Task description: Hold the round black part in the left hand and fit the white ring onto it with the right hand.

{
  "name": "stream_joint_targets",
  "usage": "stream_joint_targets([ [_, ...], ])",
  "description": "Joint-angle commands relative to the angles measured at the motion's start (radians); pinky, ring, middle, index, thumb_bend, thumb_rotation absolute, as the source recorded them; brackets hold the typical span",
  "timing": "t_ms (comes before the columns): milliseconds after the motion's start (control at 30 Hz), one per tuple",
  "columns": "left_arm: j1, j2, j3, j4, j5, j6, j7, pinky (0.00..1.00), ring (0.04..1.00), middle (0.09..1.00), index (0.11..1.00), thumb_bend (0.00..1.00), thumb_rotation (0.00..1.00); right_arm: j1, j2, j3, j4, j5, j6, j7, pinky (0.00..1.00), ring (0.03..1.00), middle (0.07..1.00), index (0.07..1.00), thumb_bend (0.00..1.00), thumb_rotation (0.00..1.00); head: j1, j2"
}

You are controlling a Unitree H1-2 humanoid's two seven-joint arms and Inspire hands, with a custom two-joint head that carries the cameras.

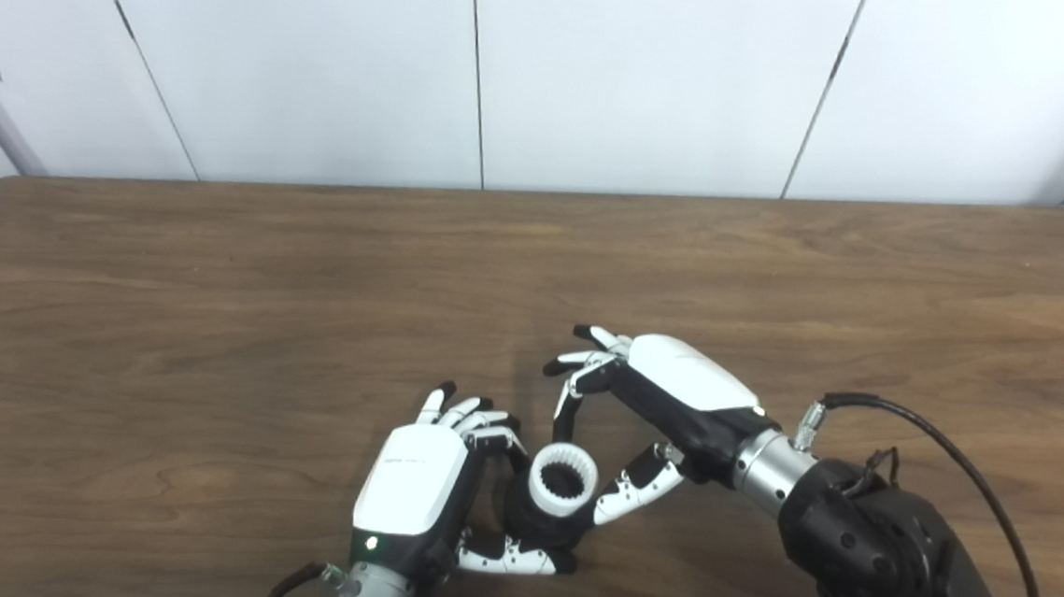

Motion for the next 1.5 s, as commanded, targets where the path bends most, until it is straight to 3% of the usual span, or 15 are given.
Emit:
stream_joint_targets([
  [0, -0.008, -0.006, -0.007, -0.006, 0.015, 0.002, -0.002, 1.00, 0.880, 0.780, 0.484, 0.52, 0.05, -0.020, 0.004, -0.003, -0.019, -0.004, -0.035, -0.018, 1.00, 1.000, 0.856, 0.483, 0.52, 0.13, 0.002, 0.001],
  [1467, -0.013, -0.018, -0.014, -0.006, 0.023, 0.012, -0.007, 1.00, 0.886, 0.782, 0.484, 0.52, 0.05, 0.004, 0.006, -0.002, 0.043, -0.021, -0.093, -0.044, 1.00, 1.000, 0.851, 0.483, 0.52, 0.13, 0.011, 0.010],
])
